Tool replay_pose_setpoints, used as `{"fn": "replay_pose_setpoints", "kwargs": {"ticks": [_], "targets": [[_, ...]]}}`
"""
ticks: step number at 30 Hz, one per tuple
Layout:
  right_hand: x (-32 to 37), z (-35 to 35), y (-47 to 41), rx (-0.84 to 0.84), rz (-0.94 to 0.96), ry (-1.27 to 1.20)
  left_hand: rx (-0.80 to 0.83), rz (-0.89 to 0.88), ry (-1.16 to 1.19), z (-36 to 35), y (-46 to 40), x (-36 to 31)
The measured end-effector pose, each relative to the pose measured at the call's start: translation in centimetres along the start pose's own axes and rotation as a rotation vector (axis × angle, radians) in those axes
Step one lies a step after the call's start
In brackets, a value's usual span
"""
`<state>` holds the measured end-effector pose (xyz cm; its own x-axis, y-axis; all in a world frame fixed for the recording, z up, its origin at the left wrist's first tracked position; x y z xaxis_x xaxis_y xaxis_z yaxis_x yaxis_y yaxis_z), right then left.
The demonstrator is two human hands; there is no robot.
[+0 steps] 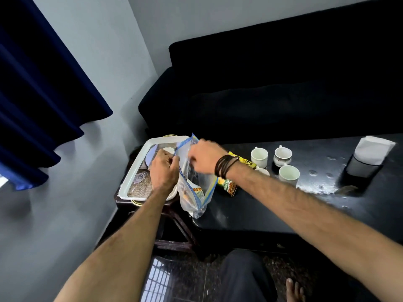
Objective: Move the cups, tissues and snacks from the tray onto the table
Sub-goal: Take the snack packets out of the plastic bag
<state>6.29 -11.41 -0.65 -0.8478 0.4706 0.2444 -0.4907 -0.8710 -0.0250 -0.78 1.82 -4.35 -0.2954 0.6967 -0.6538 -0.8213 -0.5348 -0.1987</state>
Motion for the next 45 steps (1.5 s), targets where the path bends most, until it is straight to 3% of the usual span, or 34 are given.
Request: {"fn": "replay_pose_setpoints", "kwargs": {"ticks": [2, 4, 10, 14, 18, 25, 27, 31, 33, 35, 38, 45], "targets": [[1.4, -3.3, -0.6, 0.282, -0.082, 0.116, 0.001, 0.009, -0.042, 0.3, 0.6, 0.2], [2.2, -6.3, -1.3, 0.446, -0.129, 0.082, 0.032, -0.034, -0.054, 0.5, 1.3, 0.1], [2.3, -11.4, -2.6, 0.563, -0.25, -0.197, 0.048, -0.269, -0.251, 1.7, 2.7, -1.5], [2.5, -11.0, -3.0, 0.414, -0.195, -0.133, 0.022, -0.215, -0.28, 1.9, 2.8, -0.7], [2.2, -6.3, -3.1, 0.219, -0.128, -0.007, 0.027, -0.095, -0.345, 1.5, 2.1, 0.1], [0.3, 4.2, -1.2, -0.049, 0.056, -0.214, -0.004, 0.087, -0.288, 1.9, 0.6, -0.3], [-2.4, 6.4, 0.1, -0.174, 0.037, -0.43, -0.024, 0.144, -0.246, 2.4, 0.3, 0.0], [-10.1, 6.3, 3.2, -0.51, -0.117, -1.155, -0.041, 0.272, -0.194, 3.3, 0.3, 1.7], [-13.0, 4.3, 4.3, -0.61, -0.247, -1.255, -0.04, 0.298, -0.19, 3.4, 0.6, 2.4], [-14.7, 1.3, 4.9, -0.621, -0.379, -1.229, -0.047, 0.294, -0.188, 3.3, 0.8, 2.7], [-14.7, -3.8, 5.5, -0.508, -0.496, -1.006, -0.072, 0.26, -0.173, 3.6, 0.9, 2.8], [-10.3, -11.2, 4.6, -0.289, -0.332, -0.765, -0.055, 0.149, -0.048, 3.8, 0.6, 2.4]]}}
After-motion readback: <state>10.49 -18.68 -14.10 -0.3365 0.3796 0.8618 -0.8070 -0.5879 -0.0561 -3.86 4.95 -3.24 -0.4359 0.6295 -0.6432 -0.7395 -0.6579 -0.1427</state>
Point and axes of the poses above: each hand's wrist, its own y-axis away from the middle knuckle, its own z-axis out of the back of the hand, x = y × z, the point moved 6 cm from there along -y, towards the middle knuckle, and after that the axes turned 14 degrees about x, right-handed, at the moved point
